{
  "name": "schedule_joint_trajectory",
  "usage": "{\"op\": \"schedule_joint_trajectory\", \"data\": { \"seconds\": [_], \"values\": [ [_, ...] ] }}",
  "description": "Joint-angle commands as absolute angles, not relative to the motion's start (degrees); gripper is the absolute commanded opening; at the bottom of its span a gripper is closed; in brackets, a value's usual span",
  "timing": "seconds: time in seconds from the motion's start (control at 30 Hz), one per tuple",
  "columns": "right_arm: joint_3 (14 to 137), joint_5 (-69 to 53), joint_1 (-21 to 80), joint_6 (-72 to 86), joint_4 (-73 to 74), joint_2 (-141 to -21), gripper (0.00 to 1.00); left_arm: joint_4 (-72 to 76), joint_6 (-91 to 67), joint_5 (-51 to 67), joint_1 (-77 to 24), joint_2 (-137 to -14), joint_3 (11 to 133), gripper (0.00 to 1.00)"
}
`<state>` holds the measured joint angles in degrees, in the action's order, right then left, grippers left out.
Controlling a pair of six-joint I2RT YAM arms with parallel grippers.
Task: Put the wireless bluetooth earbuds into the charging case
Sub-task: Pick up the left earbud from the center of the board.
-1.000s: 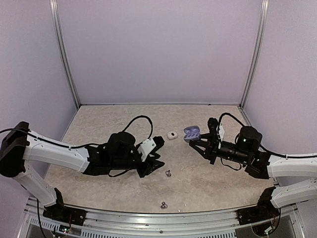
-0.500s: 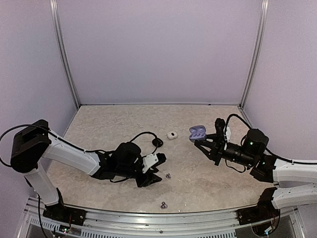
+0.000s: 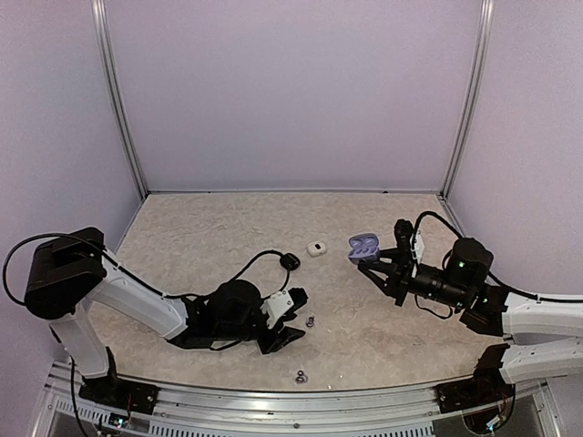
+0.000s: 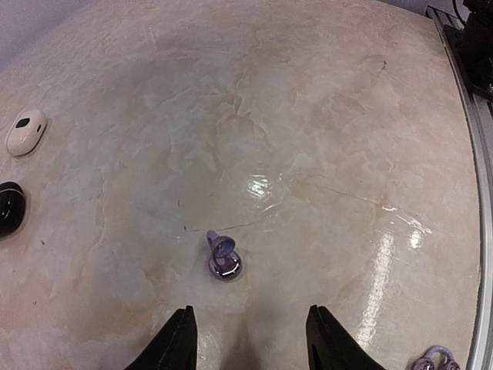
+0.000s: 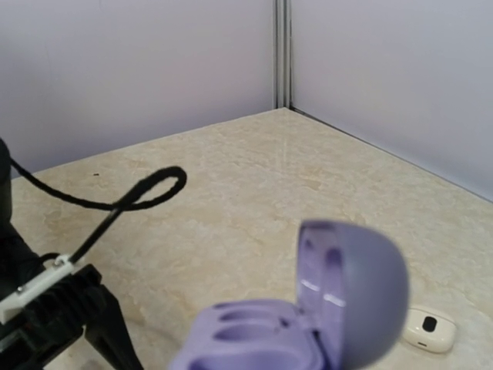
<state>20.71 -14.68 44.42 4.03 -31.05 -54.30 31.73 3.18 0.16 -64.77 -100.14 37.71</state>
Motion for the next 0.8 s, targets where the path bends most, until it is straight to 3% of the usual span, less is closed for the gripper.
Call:
{"op": "schedule_joint_trajectory", "data": {
  "seconds": [0.0, 0.27, 0.57, 0.77],
  "values": [
    [20.2, -14.5, 43.9, 4.5, -30.8, -53.0, 0.01, 36.5, 4.2, 1.7, -63.7, -100.7, 36.0, 0.49],
    [20.3, -14.8, 43.9, 4.7, -30.8, -53.3, 0.01, 34.3, 8.8, 3.7, -59.2, -99.1, 36.0, 0.49],
    [20.5, -14.8, 43.9, 4.3, -30.1, -53.1, 0.01, 28.3, 17.3, 15.3, -56.0, -103.0, 40.2, 0.47],
    [20.6, -14.6, 43.9, 4.3, -29.1, -52.5, 0.01, 35.0, 12.1, 18.0, -56.0, -108.2, 40.3, 0.47]
  ]
}}
